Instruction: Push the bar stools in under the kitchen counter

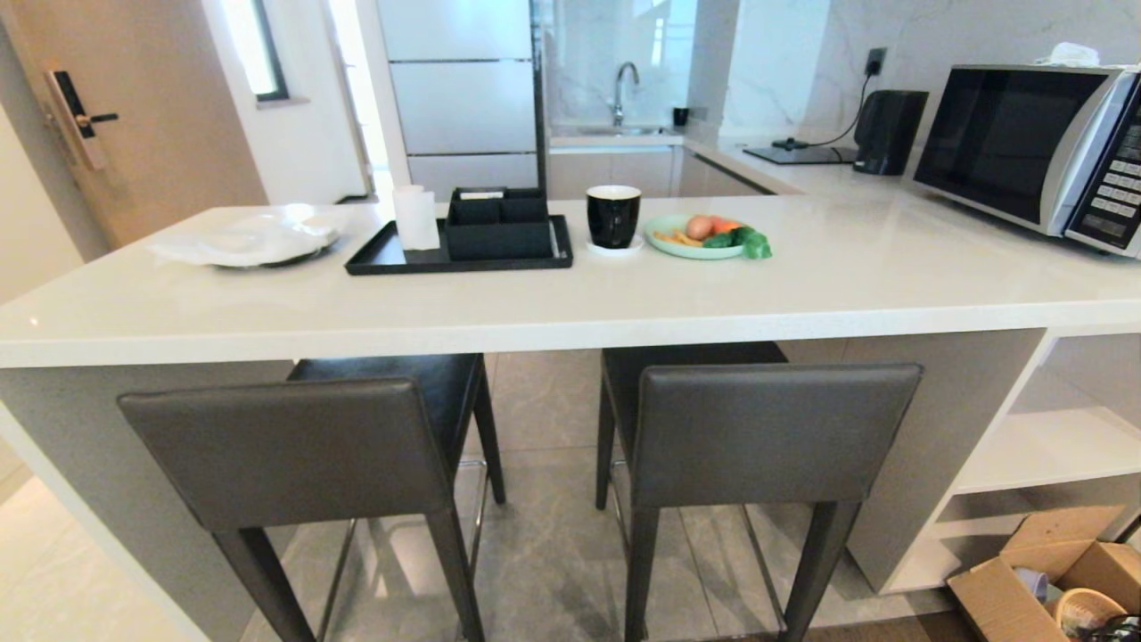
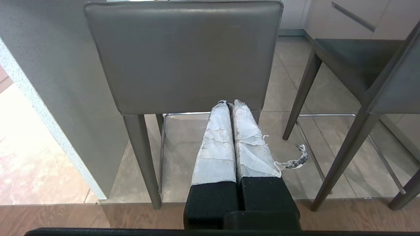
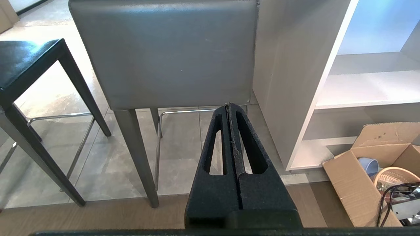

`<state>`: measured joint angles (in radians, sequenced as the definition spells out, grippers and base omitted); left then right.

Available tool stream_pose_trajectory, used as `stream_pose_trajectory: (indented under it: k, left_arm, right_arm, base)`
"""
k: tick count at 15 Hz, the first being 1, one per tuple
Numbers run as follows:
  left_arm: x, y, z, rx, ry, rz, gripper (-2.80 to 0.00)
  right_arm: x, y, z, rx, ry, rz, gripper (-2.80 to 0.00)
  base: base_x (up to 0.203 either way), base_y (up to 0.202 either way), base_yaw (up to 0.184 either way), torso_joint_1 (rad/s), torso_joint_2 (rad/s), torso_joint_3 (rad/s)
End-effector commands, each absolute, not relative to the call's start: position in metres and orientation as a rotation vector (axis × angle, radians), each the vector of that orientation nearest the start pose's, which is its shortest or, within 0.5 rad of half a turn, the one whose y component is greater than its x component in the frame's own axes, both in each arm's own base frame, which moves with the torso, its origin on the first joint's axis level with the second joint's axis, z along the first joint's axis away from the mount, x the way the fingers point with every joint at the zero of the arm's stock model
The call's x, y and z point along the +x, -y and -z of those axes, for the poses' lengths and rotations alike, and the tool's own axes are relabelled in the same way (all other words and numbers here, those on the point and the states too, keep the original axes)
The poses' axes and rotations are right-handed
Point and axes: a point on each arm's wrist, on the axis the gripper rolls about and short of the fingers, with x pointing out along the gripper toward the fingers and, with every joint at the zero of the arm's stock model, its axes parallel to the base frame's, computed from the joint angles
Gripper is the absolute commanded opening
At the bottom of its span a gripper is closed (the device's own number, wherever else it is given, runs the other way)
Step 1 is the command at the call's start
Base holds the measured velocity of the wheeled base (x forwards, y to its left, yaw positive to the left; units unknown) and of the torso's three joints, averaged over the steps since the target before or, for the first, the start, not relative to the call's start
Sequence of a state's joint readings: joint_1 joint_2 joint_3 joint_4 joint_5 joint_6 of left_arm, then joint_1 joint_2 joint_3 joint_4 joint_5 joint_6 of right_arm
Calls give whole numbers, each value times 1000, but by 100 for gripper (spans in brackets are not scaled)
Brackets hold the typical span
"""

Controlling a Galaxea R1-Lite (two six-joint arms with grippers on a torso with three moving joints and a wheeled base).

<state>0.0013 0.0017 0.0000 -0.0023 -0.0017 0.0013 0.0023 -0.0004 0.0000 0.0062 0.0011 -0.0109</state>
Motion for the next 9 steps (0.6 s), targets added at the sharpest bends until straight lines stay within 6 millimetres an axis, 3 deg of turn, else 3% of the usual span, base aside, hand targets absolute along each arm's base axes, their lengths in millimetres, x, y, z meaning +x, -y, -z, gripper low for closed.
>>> stream_pose_trajectory:
  k: [1, 9]
  left_arm:
    - [-22, 0, -75, 2, -2, 0, -280]
    - [-22, 0, -75, 2, -2, 3, -280]
  right_arm:
    - [-23, 0, -74, -11, -8, -5, -280]
    - [-23, 0, -75, -2, -6, -5, -280]
  base:
    - [0, 0, 0, 0, 0, 0]
    - [0, 0, 0, 0, 0, 0]
